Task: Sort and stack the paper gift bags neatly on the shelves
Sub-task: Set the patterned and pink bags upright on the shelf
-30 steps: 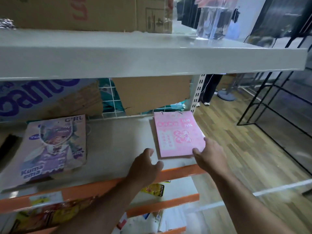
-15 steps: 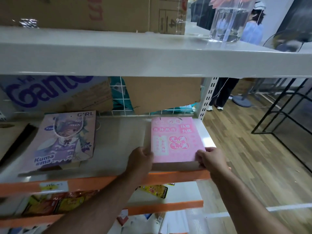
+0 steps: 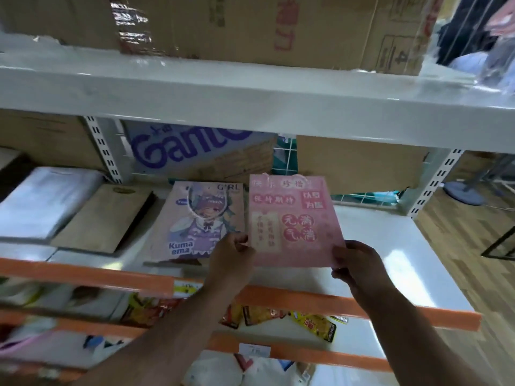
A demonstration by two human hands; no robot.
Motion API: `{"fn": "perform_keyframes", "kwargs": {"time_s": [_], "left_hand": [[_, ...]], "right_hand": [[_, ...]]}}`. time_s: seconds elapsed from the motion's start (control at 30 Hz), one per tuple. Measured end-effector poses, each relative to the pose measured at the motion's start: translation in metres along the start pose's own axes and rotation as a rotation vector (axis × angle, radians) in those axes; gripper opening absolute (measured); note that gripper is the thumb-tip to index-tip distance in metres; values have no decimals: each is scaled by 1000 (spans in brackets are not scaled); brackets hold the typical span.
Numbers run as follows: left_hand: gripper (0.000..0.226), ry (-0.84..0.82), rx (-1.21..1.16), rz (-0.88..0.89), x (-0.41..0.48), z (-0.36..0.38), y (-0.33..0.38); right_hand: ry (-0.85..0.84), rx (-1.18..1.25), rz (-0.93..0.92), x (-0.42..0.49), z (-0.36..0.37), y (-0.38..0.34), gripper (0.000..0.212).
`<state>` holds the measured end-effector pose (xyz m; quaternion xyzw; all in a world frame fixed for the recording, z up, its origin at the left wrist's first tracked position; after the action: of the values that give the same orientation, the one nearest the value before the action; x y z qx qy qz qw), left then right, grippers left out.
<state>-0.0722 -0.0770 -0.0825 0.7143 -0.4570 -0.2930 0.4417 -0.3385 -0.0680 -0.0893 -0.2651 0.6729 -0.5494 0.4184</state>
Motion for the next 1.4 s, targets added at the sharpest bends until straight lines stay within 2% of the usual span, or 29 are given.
{"fn": "perform_keyframes", "kwargs": {"time_s": [0.13,0.3,0.53,0.67,0.77,0.9,1.0,1.1,1.2,1.3,1.4], "left_hand": [[20,-10,46,5,23,-42,-25],[10,-52,58,81,41,-64,-37],[40,-189,36,275,19,-34,-10],[47,-175,31,369,8,1,7],[51,-199,100,375,-1,30,11],[37,-205,222,422,-9,59,5],[22,-175,389,449,-10,70,-5],[37,-161,588,528,-13,80,-5],[55,-182,647,569,-18,88,-2],[52,-197,666,591,-16,95,-1],[54,-231,660,597,-11,102,0]], "right_hand": [[-32,14,20,-17,51,13,11],[4,45,29,-32,79,25,11],[169,40,-20,-31,37,26,14],[257,-44,-72,-14,-1,19,16],[307,-161,-106,2,-20,16,18],[306,-451,-137,29,-28,26,8],[256,-775,-254,42,-26,28,23],[205,-875,-363,50,-25,26,21],[178,-967,-562,47,-23,22,26],[153,-1098,-651,42,-21,30,49],[119,-1174,-736,40,-21,33,39]]}}
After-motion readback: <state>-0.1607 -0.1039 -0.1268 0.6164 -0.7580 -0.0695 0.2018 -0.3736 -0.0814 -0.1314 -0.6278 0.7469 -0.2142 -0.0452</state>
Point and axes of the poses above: each hand's wrist, its own x-axis towards the middle knuckle, its own z-axis out of the palm, y = z × x, the point moved 7 cm from there along x, towards the middle knuckle, and after that the axes turned 13 degrees about y, right-handed, at the moved point
